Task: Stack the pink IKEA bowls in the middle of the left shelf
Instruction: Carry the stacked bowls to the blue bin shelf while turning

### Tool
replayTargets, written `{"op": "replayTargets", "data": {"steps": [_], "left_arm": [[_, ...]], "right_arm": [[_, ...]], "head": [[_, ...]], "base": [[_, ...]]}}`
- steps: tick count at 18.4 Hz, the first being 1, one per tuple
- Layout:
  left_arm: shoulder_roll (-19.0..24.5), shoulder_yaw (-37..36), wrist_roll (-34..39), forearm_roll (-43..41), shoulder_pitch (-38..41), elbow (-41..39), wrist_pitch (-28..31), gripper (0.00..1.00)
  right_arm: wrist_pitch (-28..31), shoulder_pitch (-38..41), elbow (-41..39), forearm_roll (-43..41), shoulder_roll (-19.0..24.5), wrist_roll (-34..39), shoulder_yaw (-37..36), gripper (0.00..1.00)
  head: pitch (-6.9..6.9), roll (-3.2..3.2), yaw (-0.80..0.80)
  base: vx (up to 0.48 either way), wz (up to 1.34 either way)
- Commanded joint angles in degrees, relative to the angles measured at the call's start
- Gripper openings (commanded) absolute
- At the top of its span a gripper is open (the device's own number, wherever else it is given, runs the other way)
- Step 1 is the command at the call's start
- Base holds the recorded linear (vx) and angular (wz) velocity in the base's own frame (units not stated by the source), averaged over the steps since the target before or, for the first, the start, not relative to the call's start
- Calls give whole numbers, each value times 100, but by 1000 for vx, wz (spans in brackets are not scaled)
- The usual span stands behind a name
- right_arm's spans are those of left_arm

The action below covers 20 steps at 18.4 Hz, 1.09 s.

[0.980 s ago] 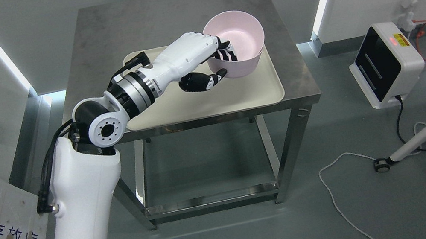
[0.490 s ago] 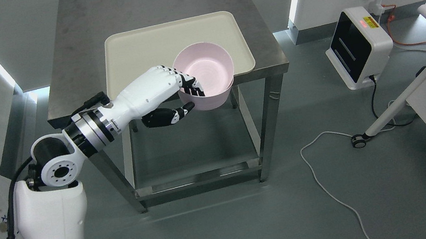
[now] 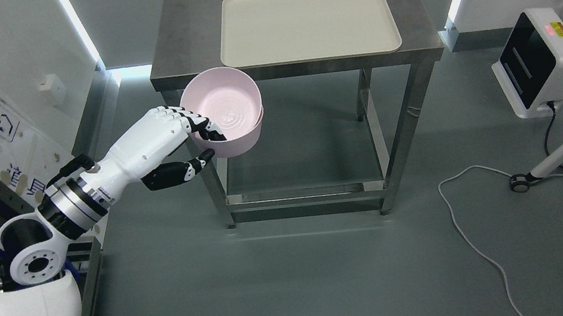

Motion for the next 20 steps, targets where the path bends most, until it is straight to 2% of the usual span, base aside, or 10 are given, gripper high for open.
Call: {"op": "replayTargets", "data": {"steps": [1,5,20], "left_arm": [[143,569,-3,129,207,-173,-19,2],[73,490,-12,208,690,-322,-203,1],[55,560,-108,437,928,-323,-203,2]], "right_arm": [[-10,167,-193,-67,-100,2,-70,100],[-10,167,-193,-67,-100,2,-62,100],[-1,167,-193,-67,-100,2,-62,100]], "head": [[0,0,0],[1,0,0],[7,0,0]], "base": [[-257,329],[-276,237],[-316,82]]}}
